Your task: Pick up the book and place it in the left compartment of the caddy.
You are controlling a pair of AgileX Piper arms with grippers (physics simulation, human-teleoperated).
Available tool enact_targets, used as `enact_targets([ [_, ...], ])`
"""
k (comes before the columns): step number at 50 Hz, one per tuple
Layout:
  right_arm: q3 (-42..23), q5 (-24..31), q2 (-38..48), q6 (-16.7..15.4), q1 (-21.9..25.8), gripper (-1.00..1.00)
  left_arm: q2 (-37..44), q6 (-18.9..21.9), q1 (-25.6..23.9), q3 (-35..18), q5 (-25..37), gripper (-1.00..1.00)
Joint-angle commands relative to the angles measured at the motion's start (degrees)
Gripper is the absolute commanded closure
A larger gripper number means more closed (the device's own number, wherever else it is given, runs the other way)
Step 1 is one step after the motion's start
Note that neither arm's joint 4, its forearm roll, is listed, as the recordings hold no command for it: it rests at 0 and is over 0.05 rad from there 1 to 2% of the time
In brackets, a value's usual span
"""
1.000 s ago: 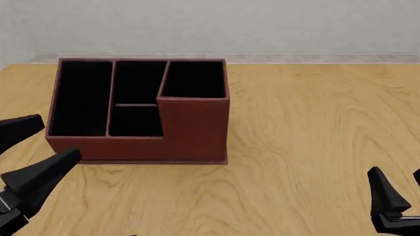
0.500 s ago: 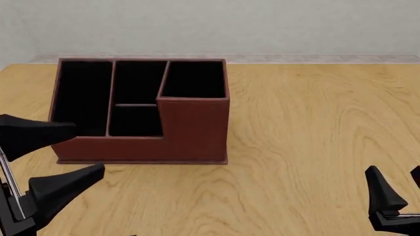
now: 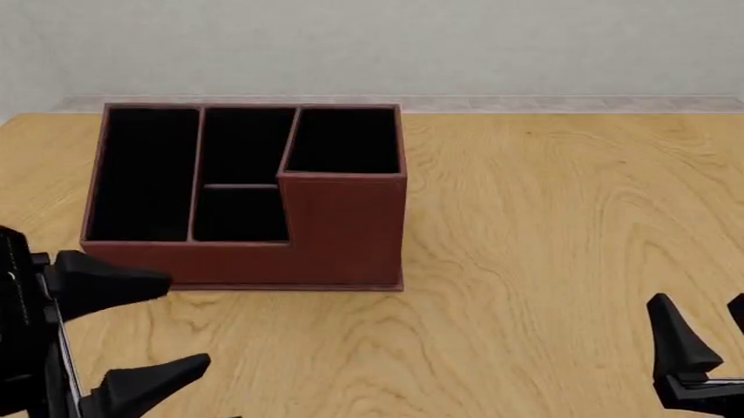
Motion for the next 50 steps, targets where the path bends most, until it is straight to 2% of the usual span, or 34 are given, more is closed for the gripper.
enact_targets([
  [1, 0.0, 0.5, -0.8, 0.3, -0.2, -1.0, 0.2, 0.6, -1.3, 3.4, 0.8, -1.0],
  [26, 0.0, 0.5, -1.1, 0.8, -0.3, -1.0, 1.1, 0.7, -5.1, 8.5, 0.1, -1.0],
  [34, -0.1, 0.6, -1.2, 0.9, -0.3, -1.0, 1.1, 1.8, -4.5, 10.6, -0.5, -1.0],
  [50, 0.0, 0.6, -1.3, 0.7, -0.3, -1.0, 1.1, 0.4, -5.2, 15.8, -2.1, -1.0],
])
